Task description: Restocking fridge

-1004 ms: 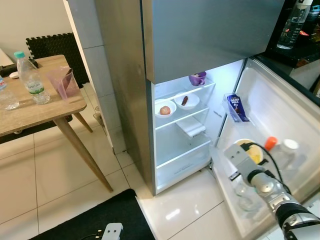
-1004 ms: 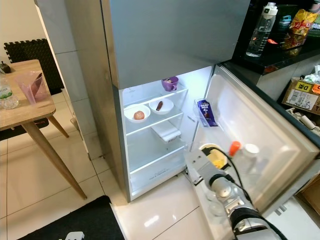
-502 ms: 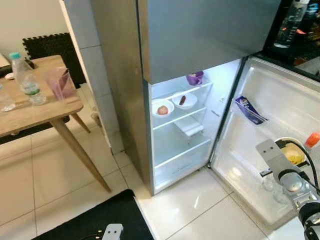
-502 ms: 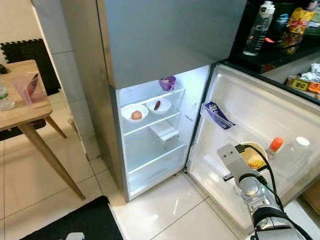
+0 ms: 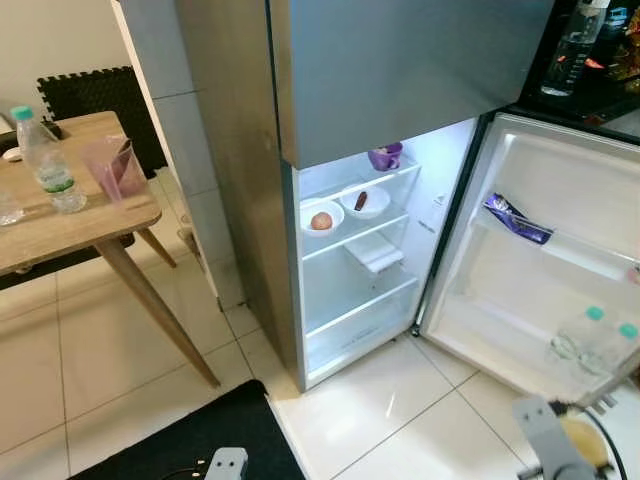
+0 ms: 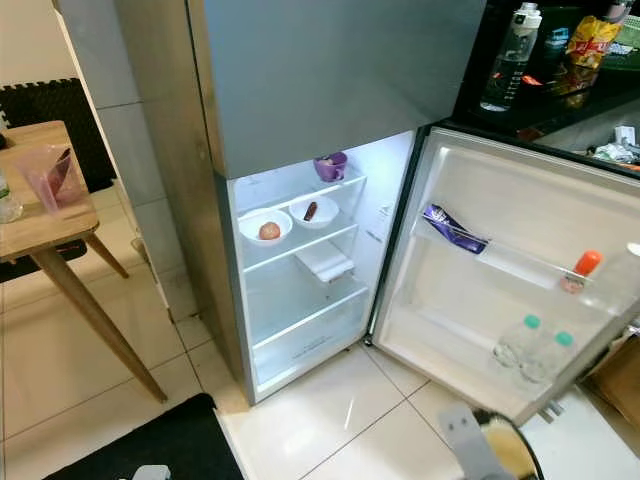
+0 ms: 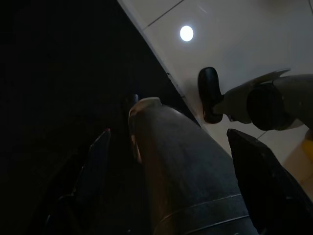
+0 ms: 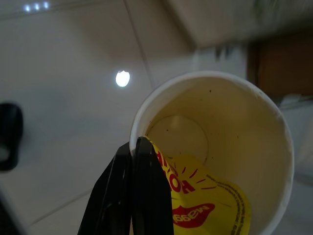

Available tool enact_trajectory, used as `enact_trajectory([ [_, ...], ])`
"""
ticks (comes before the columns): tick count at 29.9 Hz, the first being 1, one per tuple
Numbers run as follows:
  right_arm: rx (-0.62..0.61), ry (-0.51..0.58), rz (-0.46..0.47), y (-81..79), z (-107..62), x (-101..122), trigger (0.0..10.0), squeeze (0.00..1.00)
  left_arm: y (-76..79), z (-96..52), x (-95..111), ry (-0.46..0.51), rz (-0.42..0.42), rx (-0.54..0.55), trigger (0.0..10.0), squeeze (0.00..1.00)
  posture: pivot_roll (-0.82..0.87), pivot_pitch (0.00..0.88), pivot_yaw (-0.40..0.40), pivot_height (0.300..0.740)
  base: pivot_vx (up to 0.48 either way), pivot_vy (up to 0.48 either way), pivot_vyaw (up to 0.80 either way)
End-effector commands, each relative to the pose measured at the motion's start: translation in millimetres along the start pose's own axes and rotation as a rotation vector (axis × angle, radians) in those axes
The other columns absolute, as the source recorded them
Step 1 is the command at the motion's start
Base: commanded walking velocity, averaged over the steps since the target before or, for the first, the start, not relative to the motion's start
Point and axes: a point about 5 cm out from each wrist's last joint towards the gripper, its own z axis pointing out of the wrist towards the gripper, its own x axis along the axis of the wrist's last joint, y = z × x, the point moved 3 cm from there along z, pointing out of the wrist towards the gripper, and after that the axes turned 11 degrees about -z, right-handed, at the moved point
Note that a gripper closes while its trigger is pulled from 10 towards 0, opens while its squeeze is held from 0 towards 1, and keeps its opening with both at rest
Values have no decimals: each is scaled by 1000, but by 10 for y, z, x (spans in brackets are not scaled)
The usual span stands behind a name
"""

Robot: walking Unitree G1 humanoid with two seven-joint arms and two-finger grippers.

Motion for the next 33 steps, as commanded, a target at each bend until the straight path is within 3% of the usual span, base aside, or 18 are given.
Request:
enact_trajectory([
  [1,28,-46,42,-98,-21,-123,10000,0,-1,1,-42,-13,4,8,10000,0,-81,0,-22,740,0,0,0],
  [5,54,-113,107,-221,-70,-335,10000,0,0,3,-34,-11,8,10,10000,0,-83,0,-20,740,0,0,-197],
  [14,84,-178,134,-346,-138,-555,10000,0,4,8,-23,-7,20,19,10000,0,-85,0,-18,740,0,0,-788],
  [33,116,-197,142,-465,-178,-632,10000,0,35,31,-43,-8,29,45,10000,0,-81,0,-13,740,0,0,-788],
])
